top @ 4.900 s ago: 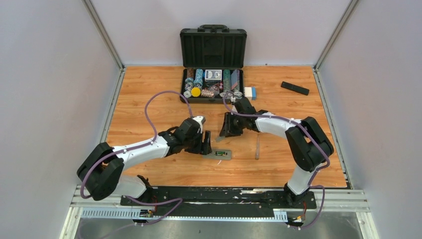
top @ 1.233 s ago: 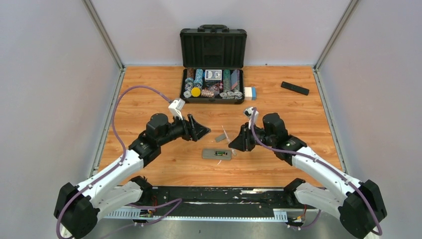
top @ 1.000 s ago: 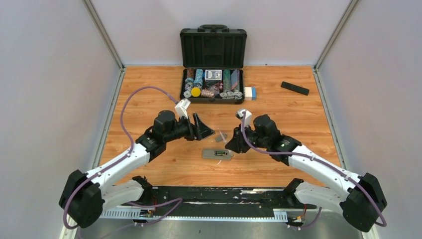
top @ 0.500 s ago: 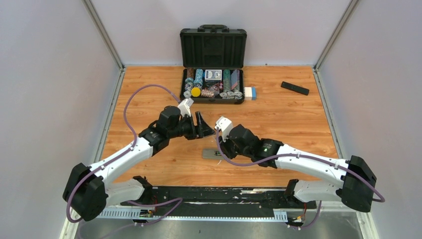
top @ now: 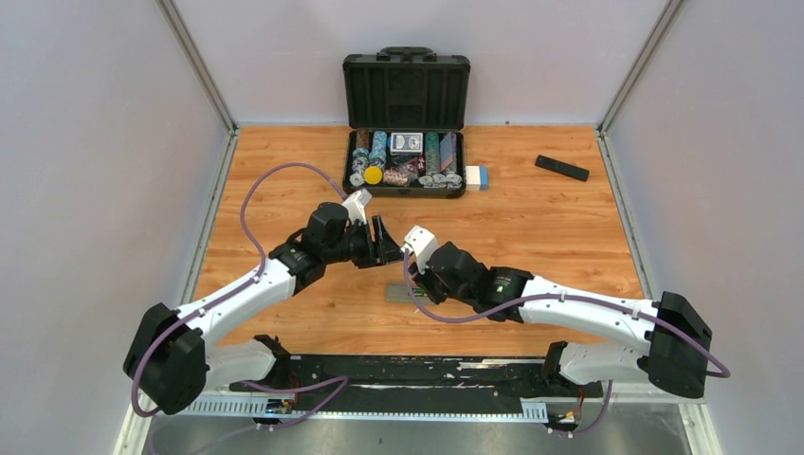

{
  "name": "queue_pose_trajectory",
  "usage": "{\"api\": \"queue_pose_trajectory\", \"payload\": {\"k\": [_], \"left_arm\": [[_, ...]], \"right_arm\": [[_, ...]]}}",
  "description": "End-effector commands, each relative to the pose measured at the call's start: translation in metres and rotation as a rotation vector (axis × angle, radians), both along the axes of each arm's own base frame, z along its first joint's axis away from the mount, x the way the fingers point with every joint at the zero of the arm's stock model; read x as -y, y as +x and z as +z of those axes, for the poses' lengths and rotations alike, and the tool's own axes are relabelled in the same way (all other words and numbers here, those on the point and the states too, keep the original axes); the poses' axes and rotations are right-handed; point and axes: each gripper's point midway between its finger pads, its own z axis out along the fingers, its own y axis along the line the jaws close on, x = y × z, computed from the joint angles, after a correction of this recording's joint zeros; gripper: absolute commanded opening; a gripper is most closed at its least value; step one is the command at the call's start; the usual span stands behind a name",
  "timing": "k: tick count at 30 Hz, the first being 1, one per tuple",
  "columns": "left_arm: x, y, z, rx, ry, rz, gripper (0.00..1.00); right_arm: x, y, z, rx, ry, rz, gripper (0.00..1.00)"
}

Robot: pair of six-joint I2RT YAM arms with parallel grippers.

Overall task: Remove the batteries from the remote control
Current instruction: Adjust the screwdriver.

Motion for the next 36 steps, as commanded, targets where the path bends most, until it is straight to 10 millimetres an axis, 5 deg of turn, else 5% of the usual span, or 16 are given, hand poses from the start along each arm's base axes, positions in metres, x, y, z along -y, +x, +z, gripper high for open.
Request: {"api": "queue_pose_trajectory", "payload": {"k": [1,17,24,28,30,31,36], "left_arm": [[0.008,0.006,0.015,0.039,-0.031,-0.013,0.6],[0.01,0.004,0.01,0.034,-0.04,-0.026,0.17],[0.008,0.002,0.005,0.026,-0.036,-0.023,0.0],[0.009,0.004,0.011,0.055,-0.057,-0.019,0.0],[0.007,0.005,0.014,0.072,-0.057,-0.005,0.0],[0.005,0.006,0.015,0.08,-0.057,0.004,0.0],[-0.003,0.009,0.024,0.126,-0.055,0.048,0.0]], "right_arm": [[-0.016,0.008,0.026,0.058,0.068,0.004,0.0],[-0.024,0.004,0.022,0.048,0.067,0.019,0.0],[-0.019,0.009,0.023,0.063,0.057,-0.014,0.09],[-0.018,0.007,0.022,0.022,0.031,-0.032,0.21],[-0.022,0.004,0.022,-0.001,0.036,-0.018,0.54],[-0.023,0.003,0.024,-0.005,0.047,-0.017,0.6],[-0.022,0.003,0.044,0.024,0.133,-0.029,0.74]]}}
